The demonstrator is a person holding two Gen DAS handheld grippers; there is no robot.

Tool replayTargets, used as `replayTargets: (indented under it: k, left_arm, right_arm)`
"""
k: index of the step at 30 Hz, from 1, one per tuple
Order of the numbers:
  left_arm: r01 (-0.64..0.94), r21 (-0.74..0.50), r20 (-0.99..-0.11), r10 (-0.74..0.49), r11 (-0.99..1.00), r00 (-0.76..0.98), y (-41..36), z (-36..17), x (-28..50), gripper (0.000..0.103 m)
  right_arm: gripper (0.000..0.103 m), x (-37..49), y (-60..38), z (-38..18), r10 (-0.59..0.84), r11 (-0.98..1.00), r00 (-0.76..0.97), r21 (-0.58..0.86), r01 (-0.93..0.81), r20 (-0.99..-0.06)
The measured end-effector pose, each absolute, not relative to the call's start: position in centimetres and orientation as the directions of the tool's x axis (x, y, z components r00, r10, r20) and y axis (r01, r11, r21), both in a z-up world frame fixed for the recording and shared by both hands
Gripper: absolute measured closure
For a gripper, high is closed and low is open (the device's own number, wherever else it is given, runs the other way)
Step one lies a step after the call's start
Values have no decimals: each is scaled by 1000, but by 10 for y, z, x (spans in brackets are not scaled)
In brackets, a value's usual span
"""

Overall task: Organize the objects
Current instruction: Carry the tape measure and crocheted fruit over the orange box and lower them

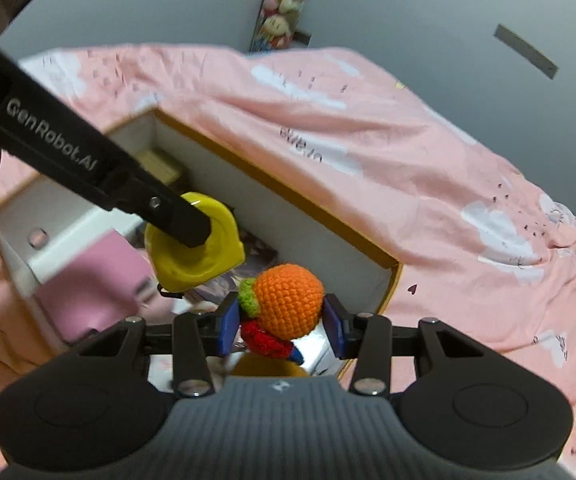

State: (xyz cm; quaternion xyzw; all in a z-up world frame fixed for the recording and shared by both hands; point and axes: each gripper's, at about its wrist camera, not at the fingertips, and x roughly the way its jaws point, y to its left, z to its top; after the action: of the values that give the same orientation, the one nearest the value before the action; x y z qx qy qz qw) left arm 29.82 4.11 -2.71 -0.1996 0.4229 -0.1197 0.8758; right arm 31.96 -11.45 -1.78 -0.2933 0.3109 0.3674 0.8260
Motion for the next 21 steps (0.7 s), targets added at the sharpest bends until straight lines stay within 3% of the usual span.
replayTargets:
  k: [12, 21]
  left_arm:
    - [27, -446, -751, -391, 894, 532, 41, -75, 354, 81]
    - [-9, -469, -763, -400, 883, 507, 41, -94, 368, 81]
  right_arm:
    - [57, 357, -84, -64, 315, 413, 513, -371, -832, -799]
    - [56, 356, -79, -83, 257, 286, 563, -495, -820, -785]
